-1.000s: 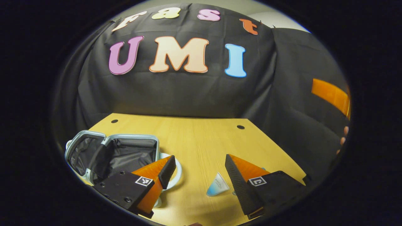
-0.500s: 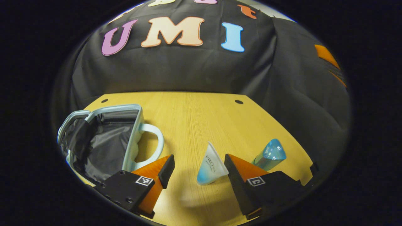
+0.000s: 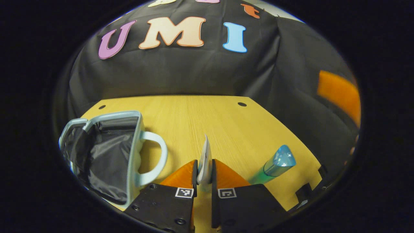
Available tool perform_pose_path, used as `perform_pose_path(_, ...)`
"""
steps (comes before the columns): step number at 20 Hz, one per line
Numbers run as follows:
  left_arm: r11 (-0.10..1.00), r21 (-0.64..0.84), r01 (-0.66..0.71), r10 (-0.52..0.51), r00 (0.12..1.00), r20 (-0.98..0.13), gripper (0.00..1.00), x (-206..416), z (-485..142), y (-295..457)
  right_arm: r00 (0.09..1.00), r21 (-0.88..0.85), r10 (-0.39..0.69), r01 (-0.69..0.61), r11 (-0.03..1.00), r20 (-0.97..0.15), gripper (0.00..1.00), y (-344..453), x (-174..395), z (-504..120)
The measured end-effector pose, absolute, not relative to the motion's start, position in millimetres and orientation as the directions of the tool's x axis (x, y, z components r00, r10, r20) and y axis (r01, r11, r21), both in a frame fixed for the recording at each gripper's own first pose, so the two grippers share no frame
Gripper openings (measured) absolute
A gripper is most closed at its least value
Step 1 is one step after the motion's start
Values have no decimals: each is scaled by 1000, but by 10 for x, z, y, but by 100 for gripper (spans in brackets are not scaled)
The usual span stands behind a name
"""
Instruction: First open the suitcase, pack the skin care products into it, and then close the suitcase.
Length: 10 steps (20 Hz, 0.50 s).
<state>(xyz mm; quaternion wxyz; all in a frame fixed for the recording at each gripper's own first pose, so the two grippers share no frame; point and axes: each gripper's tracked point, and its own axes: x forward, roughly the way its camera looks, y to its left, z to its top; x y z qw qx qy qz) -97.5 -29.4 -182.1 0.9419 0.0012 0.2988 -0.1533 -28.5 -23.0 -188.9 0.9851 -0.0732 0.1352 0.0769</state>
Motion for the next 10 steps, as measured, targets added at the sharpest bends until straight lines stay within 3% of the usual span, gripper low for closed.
perform_pose_path(10, 972, -49, 229, -220, 821, -527, 12, -951, -986, 471, 877, -128, 104, -184, 975, -470, 99, 8, -462, -2973)
